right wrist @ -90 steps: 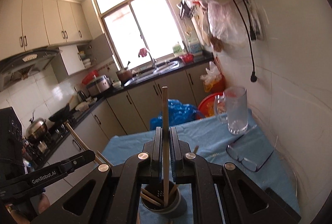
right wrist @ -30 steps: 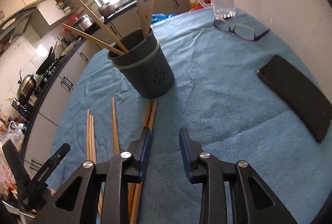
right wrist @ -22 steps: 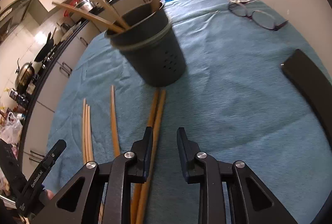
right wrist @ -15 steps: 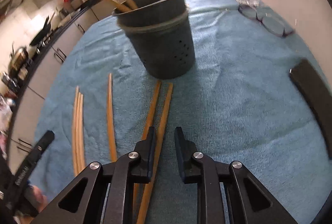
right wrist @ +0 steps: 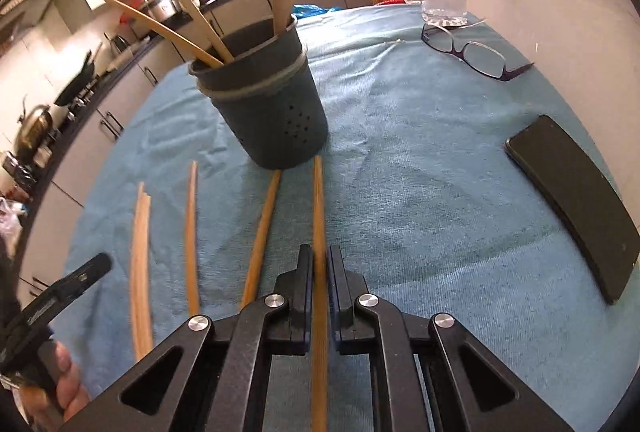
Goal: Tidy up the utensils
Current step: 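Close the right gripper on a chopstick while the left gripper closes on another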
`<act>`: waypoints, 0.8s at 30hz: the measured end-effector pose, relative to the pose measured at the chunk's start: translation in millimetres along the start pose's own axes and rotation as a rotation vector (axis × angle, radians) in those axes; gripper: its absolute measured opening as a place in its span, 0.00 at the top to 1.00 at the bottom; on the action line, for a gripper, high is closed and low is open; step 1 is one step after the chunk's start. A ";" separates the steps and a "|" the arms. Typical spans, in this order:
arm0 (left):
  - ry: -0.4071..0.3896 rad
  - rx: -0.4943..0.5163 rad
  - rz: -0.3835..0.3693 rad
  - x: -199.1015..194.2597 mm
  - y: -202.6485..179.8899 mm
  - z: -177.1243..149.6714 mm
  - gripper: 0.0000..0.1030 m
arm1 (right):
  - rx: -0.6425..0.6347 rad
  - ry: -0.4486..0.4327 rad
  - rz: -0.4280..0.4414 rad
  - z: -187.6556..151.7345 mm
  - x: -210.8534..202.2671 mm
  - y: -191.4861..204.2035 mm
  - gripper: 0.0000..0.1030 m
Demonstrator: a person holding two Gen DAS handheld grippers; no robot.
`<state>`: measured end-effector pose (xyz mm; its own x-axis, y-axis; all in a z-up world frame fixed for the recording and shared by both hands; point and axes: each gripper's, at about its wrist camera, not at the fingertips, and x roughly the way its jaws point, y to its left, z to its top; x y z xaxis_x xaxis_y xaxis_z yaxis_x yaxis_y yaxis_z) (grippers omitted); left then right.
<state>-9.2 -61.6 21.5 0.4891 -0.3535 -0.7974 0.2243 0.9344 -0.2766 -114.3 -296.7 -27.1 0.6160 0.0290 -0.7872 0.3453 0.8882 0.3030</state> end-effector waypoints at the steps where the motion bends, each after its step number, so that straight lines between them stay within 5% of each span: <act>1: 0.016 0.009 0.002 4.8 -5.5 5.3 0.61 | 0.001 -0.006 0.010 -0.2 -2.8 0.7 0.93; 4: 0.056 0.026 0.060 20.5 -16.1 15.1 0.77 | 0.001 -0.015 0.035 -1.7 -7.3 5.5 0.93; 7: 0.058 0.040 0.106 30.7 -23.0 25.4 0.80 | -0.002 -0.024 0.051 -4.1 -12.7 6.6 0.93; 19: 0.129 0.054 0.153 40.4 -23.1 42.5 0.81 | 0.017 -0.036 0.079 -5.2 -20.9 -0.7 0.93; 24: 0.173 0.007 0.106 42.5 -21.1 50.7 0.81 | 0.016 -0.036 0.088 -6.0 -20.9 -0.9 0.93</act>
<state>49.6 -98.6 20.7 0.3584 -0.2399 -0.9022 0.1857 0.9654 -0.1829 -131.7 -295.3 -14.1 0.6694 0.0904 -0.7374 0.2993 0.8756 0.3791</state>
